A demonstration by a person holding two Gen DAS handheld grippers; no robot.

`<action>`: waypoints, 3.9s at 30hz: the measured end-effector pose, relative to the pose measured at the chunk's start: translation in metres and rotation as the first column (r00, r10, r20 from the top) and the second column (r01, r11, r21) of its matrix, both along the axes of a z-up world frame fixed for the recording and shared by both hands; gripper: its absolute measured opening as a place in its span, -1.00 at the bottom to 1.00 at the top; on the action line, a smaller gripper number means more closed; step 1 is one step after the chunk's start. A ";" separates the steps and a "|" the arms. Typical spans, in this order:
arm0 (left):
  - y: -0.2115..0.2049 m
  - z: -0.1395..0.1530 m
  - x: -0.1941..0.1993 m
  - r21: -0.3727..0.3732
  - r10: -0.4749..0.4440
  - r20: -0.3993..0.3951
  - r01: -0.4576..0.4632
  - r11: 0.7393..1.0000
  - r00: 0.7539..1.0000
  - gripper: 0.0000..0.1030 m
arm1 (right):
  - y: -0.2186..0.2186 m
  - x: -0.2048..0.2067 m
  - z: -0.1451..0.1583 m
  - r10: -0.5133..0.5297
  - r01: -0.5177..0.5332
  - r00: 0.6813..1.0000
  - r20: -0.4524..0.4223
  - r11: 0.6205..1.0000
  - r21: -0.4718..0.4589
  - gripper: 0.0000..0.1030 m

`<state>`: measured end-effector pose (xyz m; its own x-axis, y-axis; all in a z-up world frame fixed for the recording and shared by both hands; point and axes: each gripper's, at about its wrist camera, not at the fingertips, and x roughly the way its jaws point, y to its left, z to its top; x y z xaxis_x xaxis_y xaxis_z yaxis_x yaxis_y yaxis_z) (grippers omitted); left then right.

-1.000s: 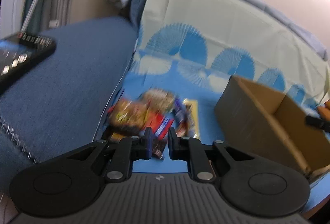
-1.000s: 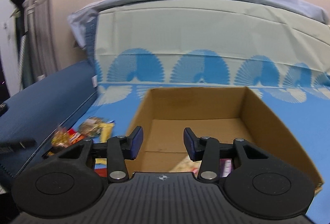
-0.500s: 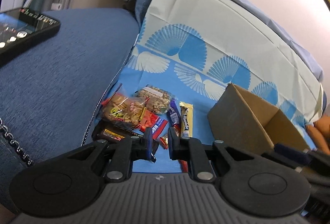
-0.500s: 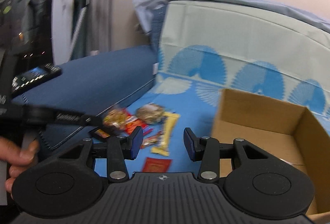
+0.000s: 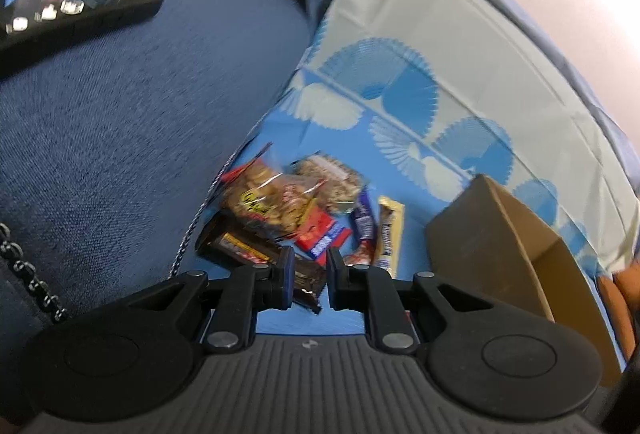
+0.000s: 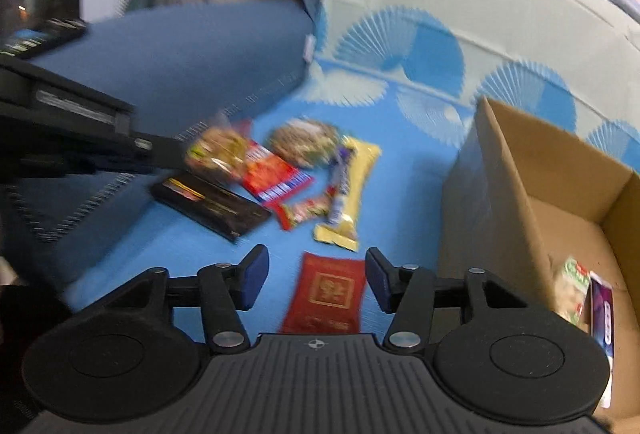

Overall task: Organize snacks
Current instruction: 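Move both tools back to the snack pile, then grasp the dark chocolate bar with the left tool while the right grasps the red packet, then lift both held snacks and carry them over the cardboard box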

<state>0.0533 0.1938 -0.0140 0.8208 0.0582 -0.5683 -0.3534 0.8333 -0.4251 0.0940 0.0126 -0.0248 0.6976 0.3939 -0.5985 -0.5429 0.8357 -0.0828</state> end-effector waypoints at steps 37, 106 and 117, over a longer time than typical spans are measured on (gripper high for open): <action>-0.028 -0.019 0.015 0.107 -0.189 -0.383 0.247 0.963 0.904 -0.28 | -0.009 0.020 -0.015 0.046 -0.033 0.970 -0.239 0.998 0.057 -0.16; -0.044 -0.025 0.017 0.155 -0.187 -0.388 0.264 0.952 0.902 -0.17 | -0.011 0.000 -0.019 0.093 -0.087 0.985 -0.148 0.995 0.045 -0.17; -0.042 -0.003 -0.001 0.203 -0.160 -0.218 0.205 0.957 0.963 -0.17 | -0.018 -0.005 0.006 0.097 -0.090 0.993 -0.073 0.992 0.091 -0.17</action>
<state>0.0524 0.1520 -0.0171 0.7021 0.0607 -0.7095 -0.2442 0.9565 -0.1599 0.0888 -0.0050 -0.0192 0.6083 0.5086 -0.6093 -0.6209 0.7832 0.0339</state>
